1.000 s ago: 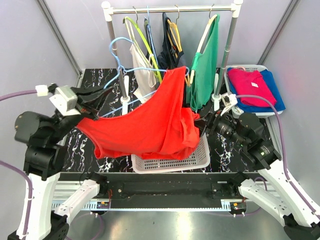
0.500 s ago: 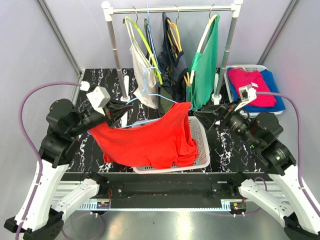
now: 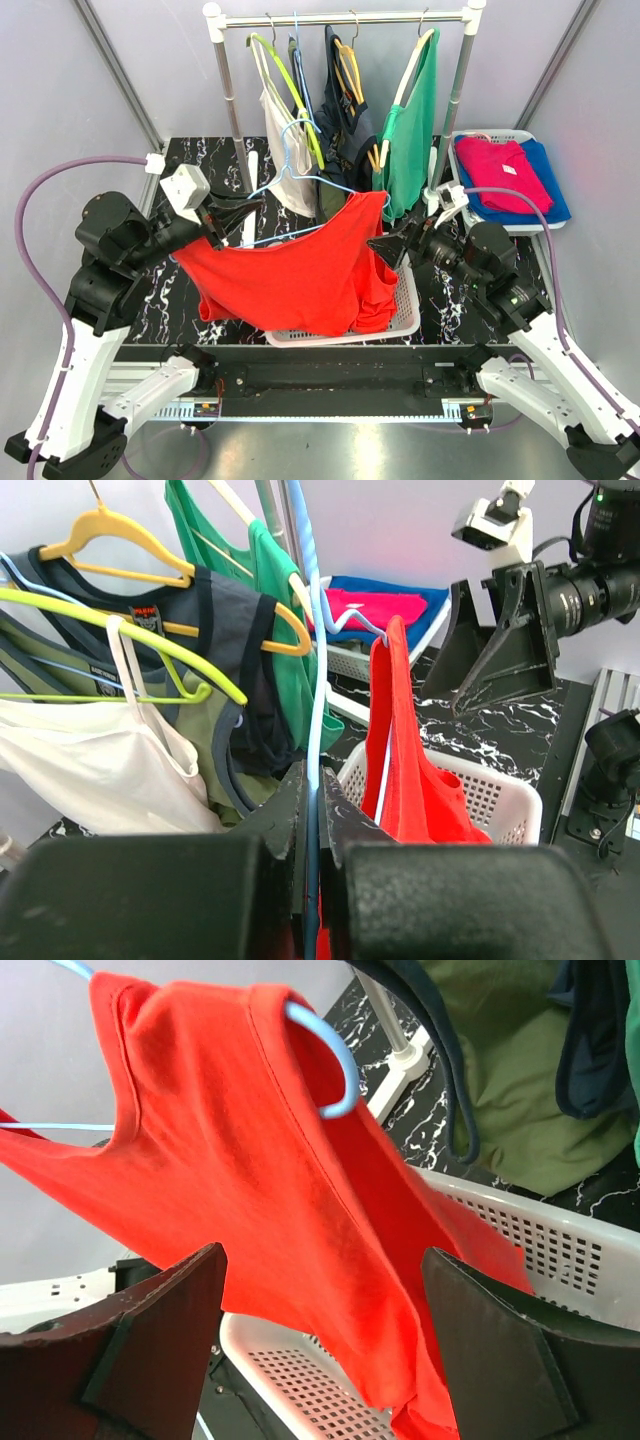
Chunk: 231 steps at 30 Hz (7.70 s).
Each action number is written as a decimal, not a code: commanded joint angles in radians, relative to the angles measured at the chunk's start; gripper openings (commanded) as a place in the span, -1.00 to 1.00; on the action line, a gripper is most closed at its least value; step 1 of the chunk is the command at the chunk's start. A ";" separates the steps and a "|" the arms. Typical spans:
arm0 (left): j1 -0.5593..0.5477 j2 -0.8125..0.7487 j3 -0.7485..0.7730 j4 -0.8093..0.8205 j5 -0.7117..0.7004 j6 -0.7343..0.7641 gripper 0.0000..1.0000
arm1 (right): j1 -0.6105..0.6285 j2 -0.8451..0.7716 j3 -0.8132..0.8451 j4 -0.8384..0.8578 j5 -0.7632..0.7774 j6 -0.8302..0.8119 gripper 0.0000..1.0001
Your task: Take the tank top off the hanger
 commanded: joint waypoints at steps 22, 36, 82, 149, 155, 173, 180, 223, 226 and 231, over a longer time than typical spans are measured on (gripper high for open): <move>-0.006 -0.012 0.068 0.069 0.002 -0.040 -1.00 | 0.003 0.069 -0.019 0.287 -0.094 0.084 -0.61; -0.004 -0.018 0.079 0.072 0.002 -0.018 -1.00 | 0.003 -0.139 0.151 -0.132 0.419 -0.034 -0.97; -0.144 0.396 0.458 0.363 -0.116 -0.403 -1.00 | 0.018 0.106 0.275 0.170 -0.116 -0.026 0.58; -0.177 0.394 0.404 0.349 -0.149 -0.356 -1.00 | 0.824 0.819 0.655 0.279 0.608 -0.584 -0.45; -0.177 0.393 0.423 0.348 -0.152 -0.348 -1.00 | 0.824 0.715 0.466 0.235 0.697 -0.523 -0.46; -0.176 0.402 0.453 0.348 -0.139 -0.359 -1.00 | 0.762 0.557 0.430 0.288 0.805 -0.584 -0.50; -0.176 0.388 0.450 0.340 -0.136 -0.350 -1.00 | 0.762 0.727 0.601 0.339 0.754 -0.638 0.26; -0.108 0.402 0.522 0.354 -0.308 -0.471 -1.00 | 0.776 0.947 0.892 0.391 0.325 -0.537 -0.90; -0.102 0.406 0.504 0.365 -0.305 -0.506 -1.00 | 0.787 0.988 0.924 0.393 0.306 -0.523 -0.90; -0.093 0.417 0.489 0.382 -0.291 -0.564 -1.00 | 0.799 1.002 0.912 0.393 0.324 -0.519 -0.90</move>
